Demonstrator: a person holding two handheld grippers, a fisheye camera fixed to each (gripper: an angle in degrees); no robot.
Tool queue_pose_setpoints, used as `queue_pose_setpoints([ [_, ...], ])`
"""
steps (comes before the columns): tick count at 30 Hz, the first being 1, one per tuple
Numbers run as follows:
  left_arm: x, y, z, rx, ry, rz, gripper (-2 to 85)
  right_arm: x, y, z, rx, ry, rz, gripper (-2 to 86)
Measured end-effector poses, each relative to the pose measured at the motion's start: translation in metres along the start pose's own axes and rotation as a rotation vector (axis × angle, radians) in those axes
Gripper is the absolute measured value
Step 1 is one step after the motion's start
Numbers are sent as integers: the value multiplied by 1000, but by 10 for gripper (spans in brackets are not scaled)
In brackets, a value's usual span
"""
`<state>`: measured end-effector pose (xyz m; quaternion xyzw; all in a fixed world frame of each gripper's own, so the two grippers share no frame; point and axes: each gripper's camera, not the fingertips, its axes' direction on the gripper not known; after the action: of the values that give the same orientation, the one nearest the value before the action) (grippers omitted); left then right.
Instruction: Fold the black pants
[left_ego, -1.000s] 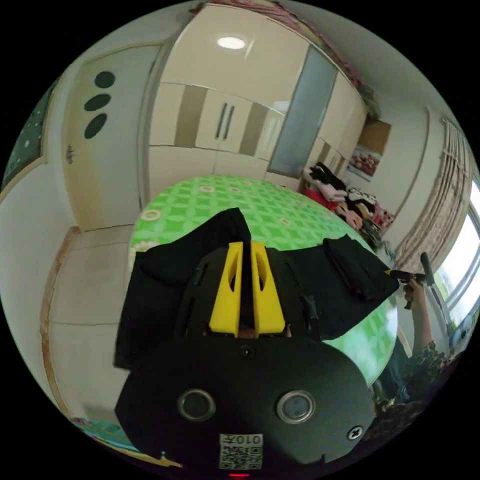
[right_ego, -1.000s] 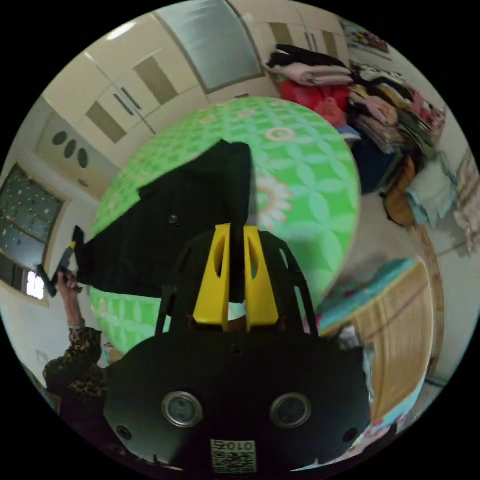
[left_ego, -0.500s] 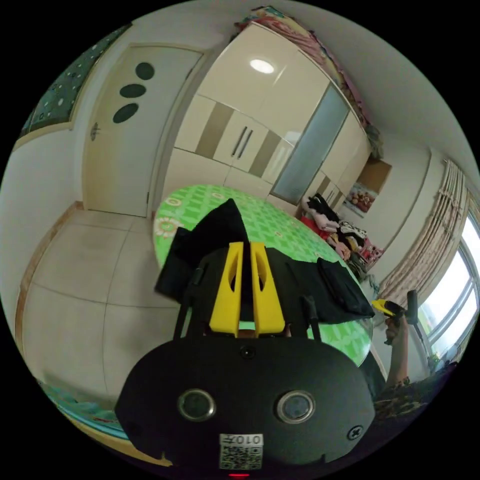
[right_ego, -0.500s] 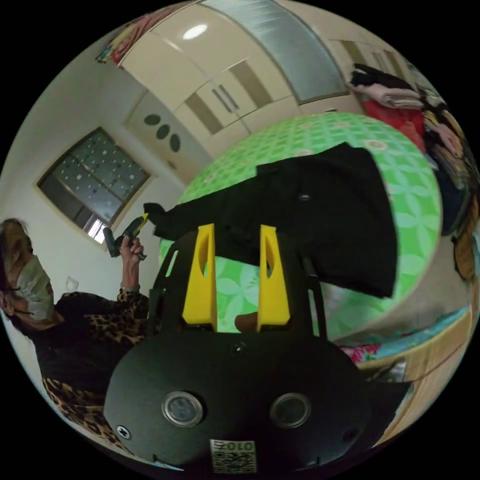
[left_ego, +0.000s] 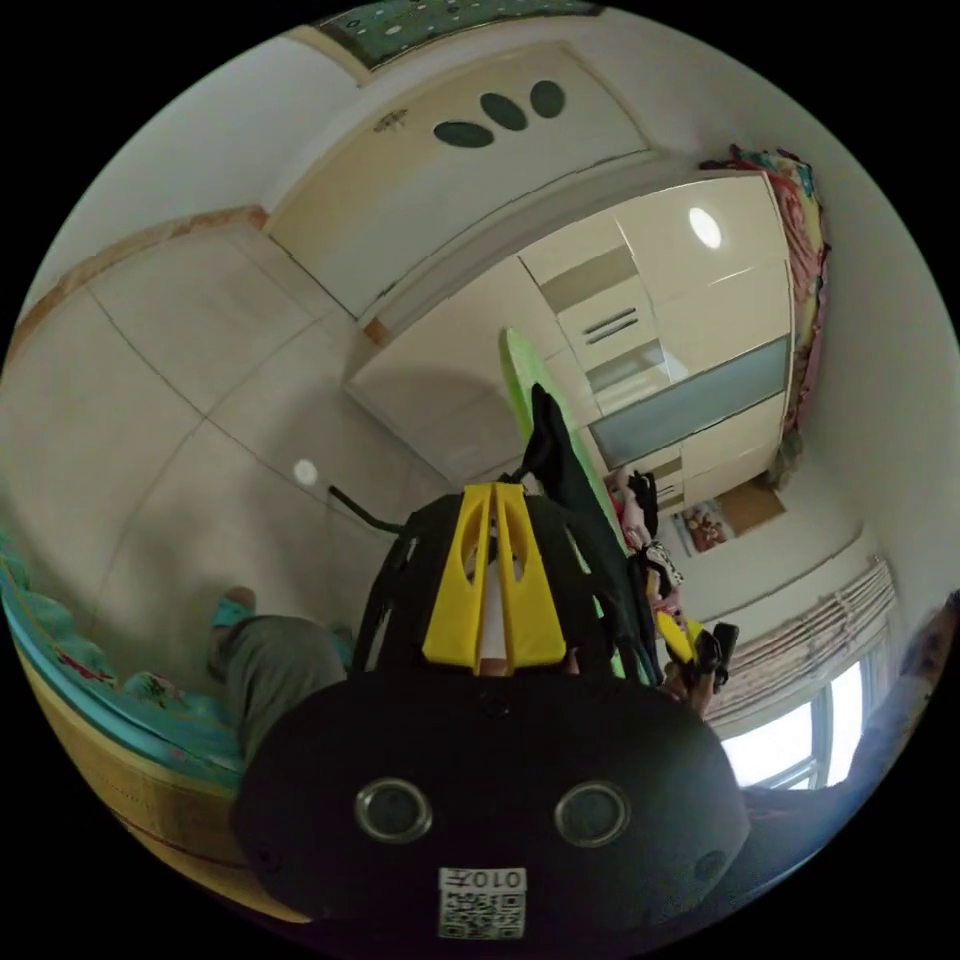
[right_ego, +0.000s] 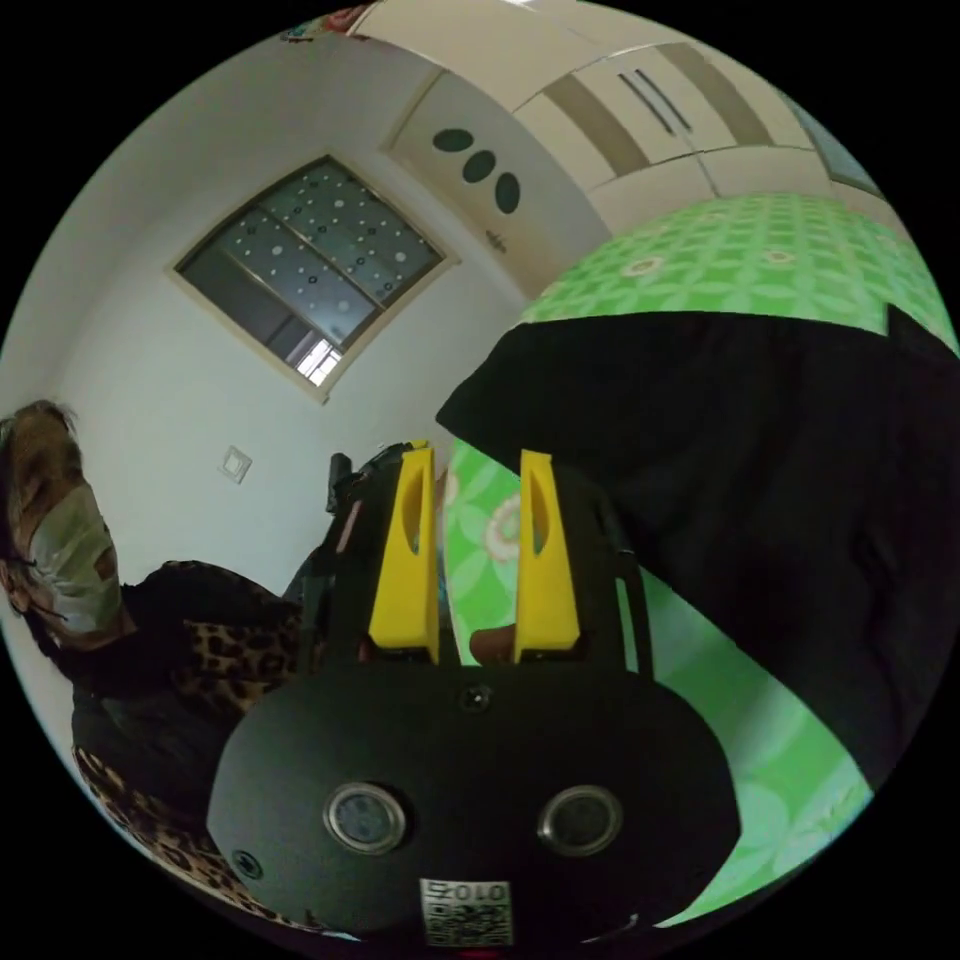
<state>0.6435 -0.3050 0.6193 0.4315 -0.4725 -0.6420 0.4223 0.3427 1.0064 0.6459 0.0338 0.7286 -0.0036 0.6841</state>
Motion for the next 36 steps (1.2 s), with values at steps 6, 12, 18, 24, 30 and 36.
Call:
queue_pose_setpoints([
  [6, -37, 29, -4, -73, 74, -71, -2, -103, -64, 124, -195, 181, -193, 153],
  [12, -62, 46, -34, -56, 111, -84, -2, -182, -100, 227, -289, 418, -329, 152],
  [18, -92, 64, -60, -41, 142, -115, -2, -220, -119, 303, -373, 693, -395, 133],
  [24, -118, 77, -72, -26, 182, -147, -2, -239, -123, 344, -371, 1015, -487, 61],
  [30, -128, 81, -78, -14, 201, -138, -1, -253, -179, 265, -147, 863, -335, 31],
  [36, -124, 73, -70, 4, 239, -105, -1, -234, -216, 191, 56, 559, -204, 36],
])
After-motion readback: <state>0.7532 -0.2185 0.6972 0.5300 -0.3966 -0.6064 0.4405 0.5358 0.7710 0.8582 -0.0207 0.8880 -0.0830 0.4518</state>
